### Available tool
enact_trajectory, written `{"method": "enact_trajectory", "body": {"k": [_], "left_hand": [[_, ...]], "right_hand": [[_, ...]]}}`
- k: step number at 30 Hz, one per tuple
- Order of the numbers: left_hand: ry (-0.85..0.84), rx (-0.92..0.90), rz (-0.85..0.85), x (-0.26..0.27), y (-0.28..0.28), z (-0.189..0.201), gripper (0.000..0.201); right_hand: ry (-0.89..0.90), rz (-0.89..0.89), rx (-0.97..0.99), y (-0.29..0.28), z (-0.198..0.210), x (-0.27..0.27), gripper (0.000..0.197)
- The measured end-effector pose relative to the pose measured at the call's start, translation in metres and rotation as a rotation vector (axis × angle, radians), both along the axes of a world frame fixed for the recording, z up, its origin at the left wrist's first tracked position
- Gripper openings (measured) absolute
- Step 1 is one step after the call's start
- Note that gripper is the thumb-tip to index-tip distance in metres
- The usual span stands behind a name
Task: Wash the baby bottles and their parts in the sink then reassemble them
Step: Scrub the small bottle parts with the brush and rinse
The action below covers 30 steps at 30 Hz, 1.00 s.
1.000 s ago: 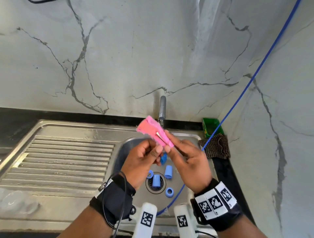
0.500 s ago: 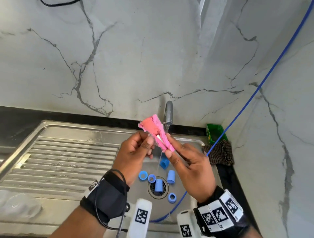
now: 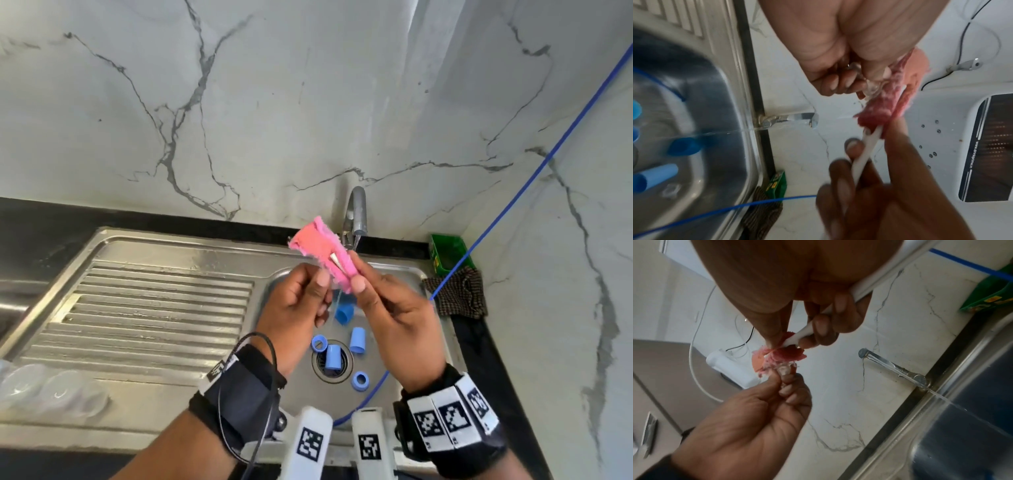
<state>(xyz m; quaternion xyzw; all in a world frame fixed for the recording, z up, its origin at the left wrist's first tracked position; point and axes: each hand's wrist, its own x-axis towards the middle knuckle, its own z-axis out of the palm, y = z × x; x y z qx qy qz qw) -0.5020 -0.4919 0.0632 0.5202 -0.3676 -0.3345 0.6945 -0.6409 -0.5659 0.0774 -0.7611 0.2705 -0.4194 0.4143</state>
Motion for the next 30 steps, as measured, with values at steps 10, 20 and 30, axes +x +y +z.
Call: {"method": "enact_trajectory", "body": {"k": [10, 20, 30], "left_hand": [[-0.049, -0.007, 0.026, -0.021, -0.011, 0.009, 0.024], [0.038, -0.018, 0.011, -0.025, -0.023, 0.012, 0.024], [0.115, -0.049, 0.016, -0.02, -0.034, 0.006, 0.023]], "right_hand": [[-0.02, -0.006, -0.023, -0.013, 0.005, -0.015, 0.041], [-0.068, 0.048, 0.094, -0.028, -0.005, -0.036, 0.037], [-0.023, 0.058, 0.055, -0.039, -0.012, -0.034, 0.04]]}}
